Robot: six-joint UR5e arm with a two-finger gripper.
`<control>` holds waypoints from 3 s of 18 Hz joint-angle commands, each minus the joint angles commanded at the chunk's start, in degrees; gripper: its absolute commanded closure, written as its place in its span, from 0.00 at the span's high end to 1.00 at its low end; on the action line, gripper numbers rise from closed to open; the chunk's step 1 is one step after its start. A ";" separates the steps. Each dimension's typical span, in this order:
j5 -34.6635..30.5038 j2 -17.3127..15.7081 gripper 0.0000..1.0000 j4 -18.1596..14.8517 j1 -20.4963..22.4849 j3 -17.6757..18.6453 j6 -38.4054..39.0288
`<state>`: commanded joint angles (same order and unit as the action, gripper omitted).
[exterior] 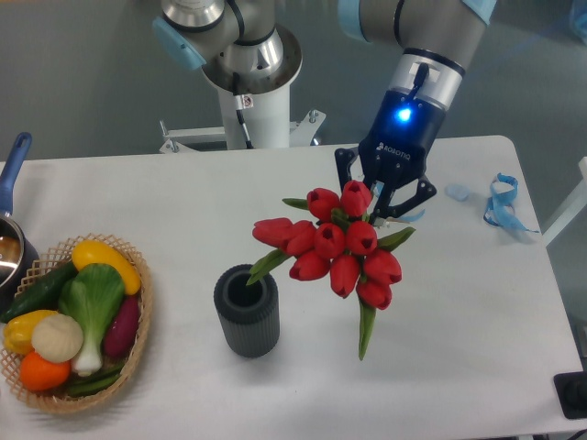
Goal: Insert the flowers into the vase
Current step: 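Carry the held red tulip bunch toward the dark grey vase, then align the tulip stems over the vase opening and lower them in, then push the tulip bunch down into the vase with the gripper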
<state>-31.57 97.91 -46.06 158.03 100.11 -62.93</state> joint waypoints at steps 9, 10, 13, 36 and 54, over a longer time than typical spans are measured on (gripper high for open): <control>22.85 1.94 0.10 0.18 -2.46 1.84 -3.32; 24.00 2.46 0.10 0.18 -3.33 2.02 -4.91; 25.15 4.65 0.10 0.18 -6.06 2.02 -7.37; 27.79 9.67 0.10 0.09 -7.82 4.75 -11.34; 27.62 14.42 0.13 0.18 -6.59 8.70 -13.09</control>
<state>-3.95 112.32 -45.88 151.44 108.80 -76.02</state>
